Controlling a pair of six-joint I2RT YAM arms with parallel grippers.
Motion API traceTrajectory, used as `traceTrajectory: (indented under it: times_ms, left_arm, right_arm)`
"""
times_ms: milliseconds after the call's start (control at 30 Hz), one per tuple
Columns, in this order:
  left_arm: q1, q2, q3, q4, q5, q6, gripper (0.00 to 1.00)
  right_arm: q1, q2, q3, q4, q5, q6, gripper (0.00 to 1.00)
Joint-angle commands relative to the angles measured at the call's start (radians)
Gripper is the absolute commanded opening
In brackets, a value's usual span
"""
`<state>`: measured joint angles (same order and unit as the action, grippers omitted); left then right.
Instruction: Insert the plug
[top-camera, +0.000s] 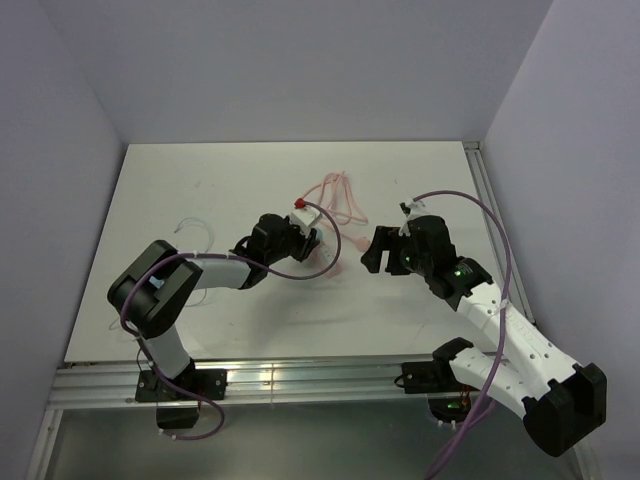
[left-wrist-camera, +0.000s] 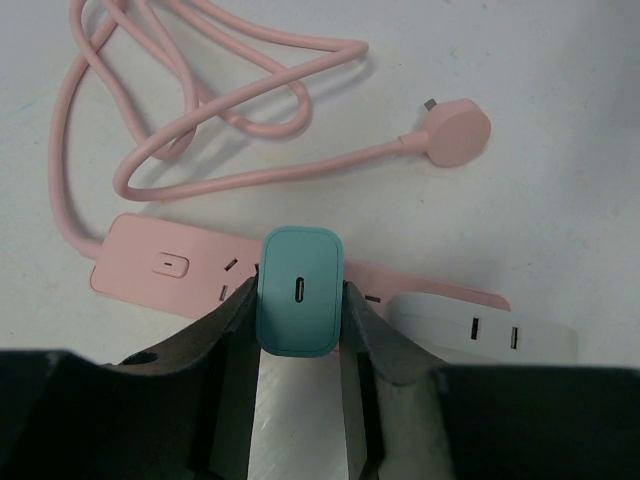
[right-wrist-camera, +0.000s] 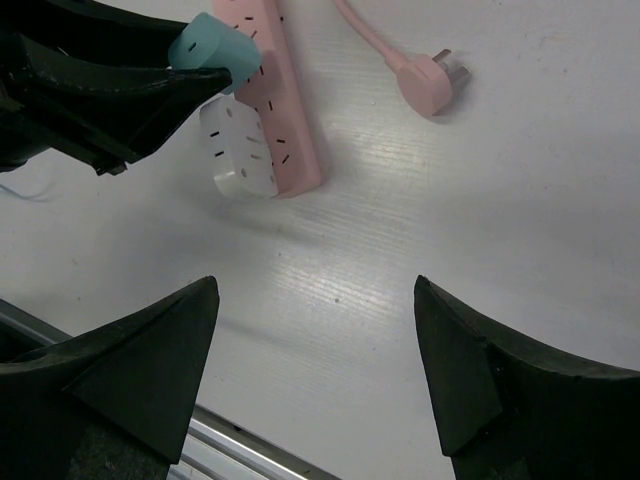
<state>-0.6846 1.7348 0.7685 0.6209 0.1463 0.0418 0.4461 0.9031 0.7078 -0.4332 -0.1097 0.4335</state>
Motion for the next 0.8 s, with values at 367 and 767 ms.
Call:
traceTrajectory:
  times_ms: [367, 767]
  left_arm:
    - [-0.001, 0.062, 0.072, -0.01, 0.067, 0.047, 0.0]
    - [-0.003, 0.057, 0.017, -0.021, 0.049, 0.006, 0.0]
  right_arm:
    - [-0.023, 0.003, -0.022, 0.048, -0.036, -0.004, 0.85]
    - [-0.03, 0.013, -0.028, 0.063, -0.067, -0.003, 0.85]
